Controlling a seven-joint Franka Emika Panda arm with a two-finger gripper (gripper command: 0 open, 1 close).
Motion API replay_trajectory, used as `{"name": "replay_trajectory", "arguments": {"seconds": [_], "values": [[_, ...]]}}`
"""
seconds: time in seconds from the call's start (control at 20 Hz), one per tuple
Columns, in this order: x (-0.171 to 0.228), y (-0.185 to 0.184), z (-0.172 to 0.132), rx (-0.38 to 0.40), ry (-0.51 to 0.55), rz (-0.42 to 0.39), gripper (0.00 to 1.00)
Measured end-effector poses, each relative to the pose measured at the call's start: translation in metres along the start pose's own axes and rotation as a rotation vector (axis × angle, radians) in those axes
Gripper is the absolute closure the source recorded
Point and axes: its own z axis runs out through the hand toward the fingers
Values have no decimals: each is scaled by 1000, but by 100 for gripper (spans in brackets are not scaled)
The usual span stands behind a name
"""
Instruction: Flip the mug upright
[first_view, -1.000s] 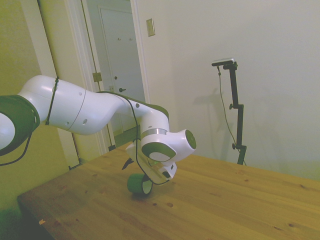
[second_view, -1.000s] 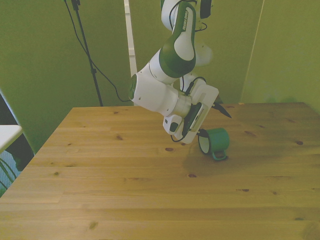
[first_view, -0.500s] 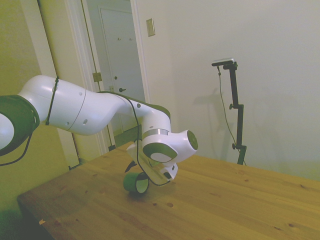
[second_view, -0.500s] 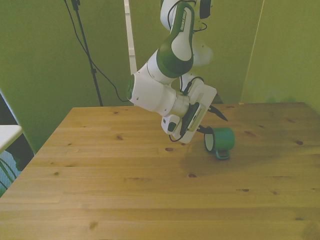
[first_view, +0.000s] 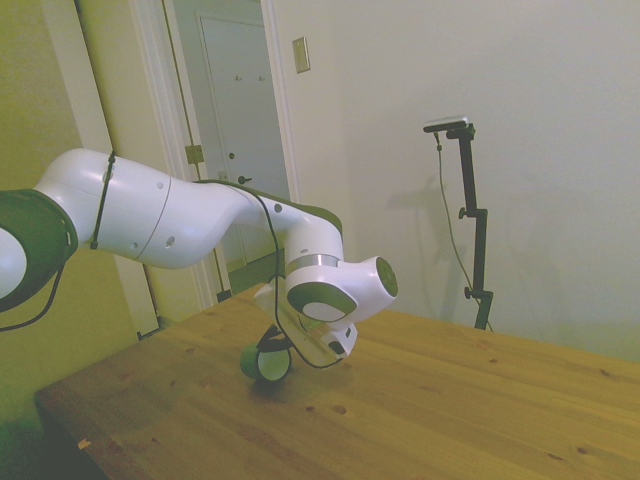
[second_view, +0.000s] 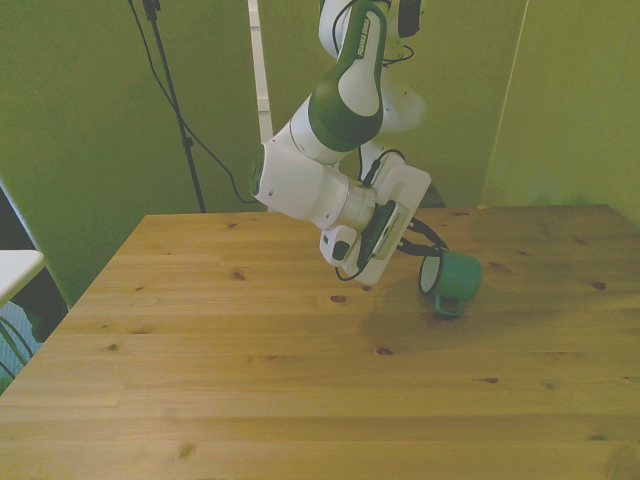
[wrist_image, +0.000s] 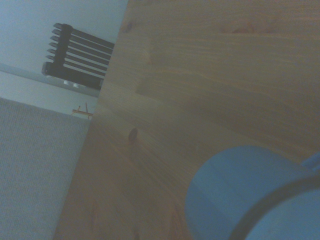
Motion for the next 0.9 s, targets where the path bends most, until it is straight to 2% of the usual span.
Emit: {"name": "replay_trajectory", "arguments": {"seconds": [0.3, 0.55, 0.7, 0.9], "values": [[-2, -6, 0, -4, 5, -11, 100], [-28, -43, -16, -23, 48, -82, 100], [-46, -56, -26, -99, 137, -119, 100], [-68, -62, -38, -222, 312, -144, 100]]}}
